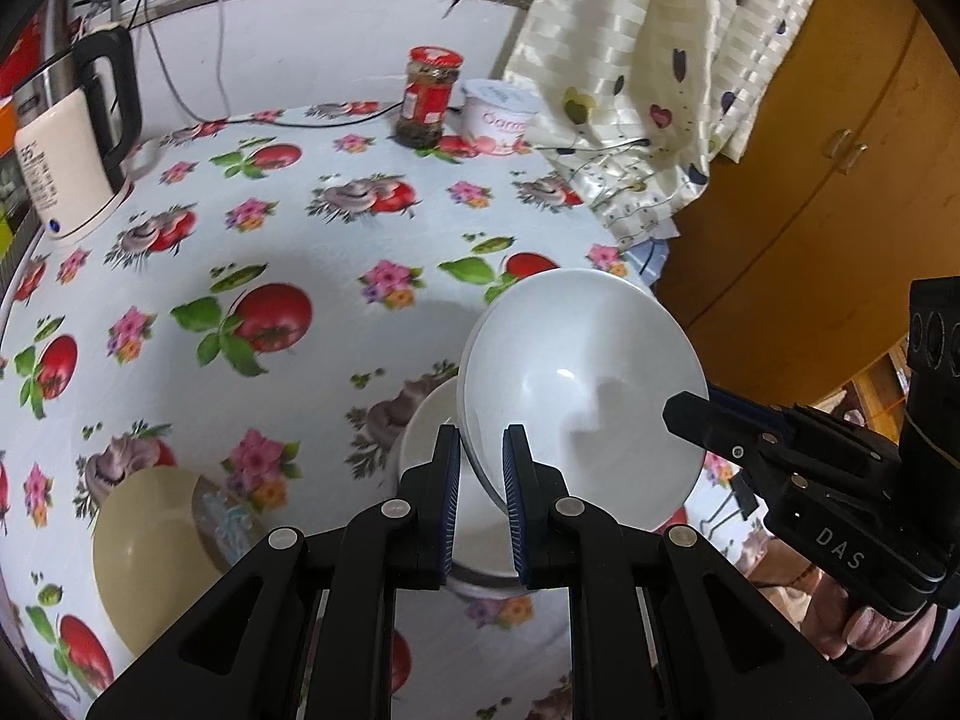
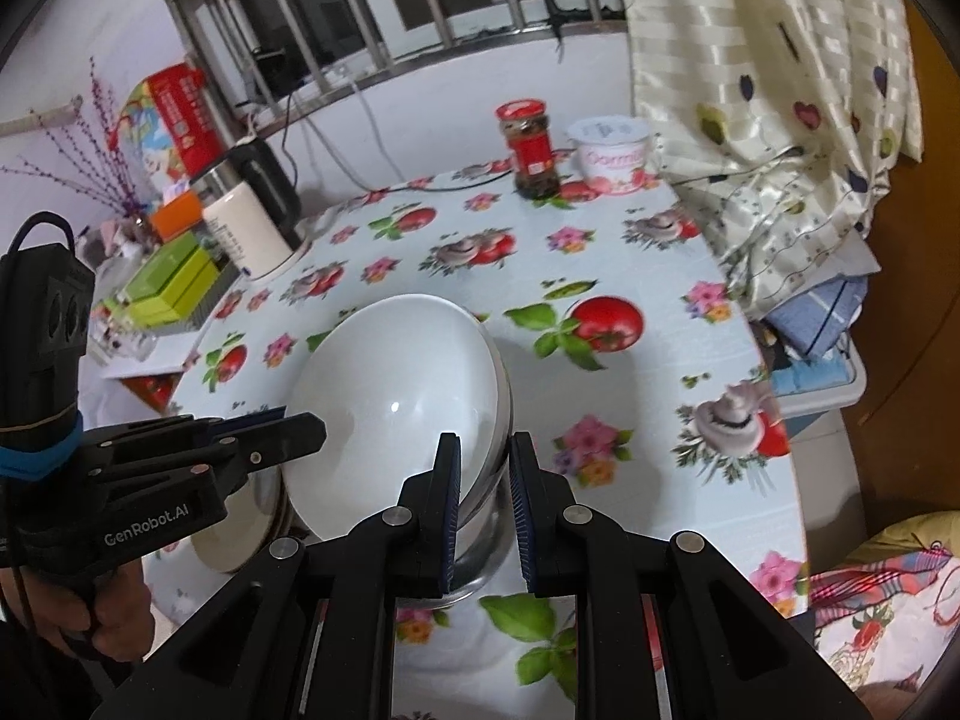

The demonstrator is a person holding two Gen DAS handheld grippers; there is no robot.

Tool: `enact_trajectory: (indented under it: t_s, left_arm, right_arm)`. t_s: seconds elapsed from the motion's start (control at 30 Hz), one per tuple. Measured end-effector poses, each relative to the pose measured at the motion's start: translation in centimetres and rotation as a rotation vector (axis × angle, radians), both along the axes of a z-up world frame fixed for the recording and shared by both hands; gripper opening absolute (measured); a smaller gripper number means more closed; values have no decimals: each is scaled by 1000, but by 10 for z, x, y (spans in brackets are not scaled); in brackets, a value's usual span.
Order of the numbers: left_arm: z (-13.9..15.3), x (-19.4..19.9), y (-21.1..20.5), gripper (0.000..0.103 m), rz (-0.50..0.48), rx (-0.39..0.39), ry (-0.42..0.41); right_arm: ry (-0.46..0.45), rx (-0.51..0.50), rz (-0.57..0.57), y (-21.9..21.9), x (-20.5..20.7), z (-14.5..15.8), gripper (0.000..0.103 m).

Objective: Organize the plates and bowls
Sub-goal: 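Carry the blue-striped white bowls with both grippers over the steel bowl, then lower the white bowls into the steel bowl and open both grippers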

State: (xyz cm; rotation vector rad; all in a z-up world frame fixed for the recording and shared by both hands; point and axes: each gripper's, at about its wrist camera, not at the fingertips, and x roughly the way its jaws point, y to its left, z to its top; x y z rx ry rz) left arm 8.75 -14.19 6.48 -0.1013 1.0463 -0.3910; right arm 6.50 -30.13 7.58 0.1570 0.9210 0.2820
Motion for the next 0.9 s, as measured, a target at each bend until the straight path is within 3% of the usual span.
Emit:
enact_trajectory:
  t_s: [0.9]
  left_arm:
    - [-36, 0, 10, 15, 23, 49, 113]
  right_arm:
    - [118, 4, 46, 17, 9, -36, 16]
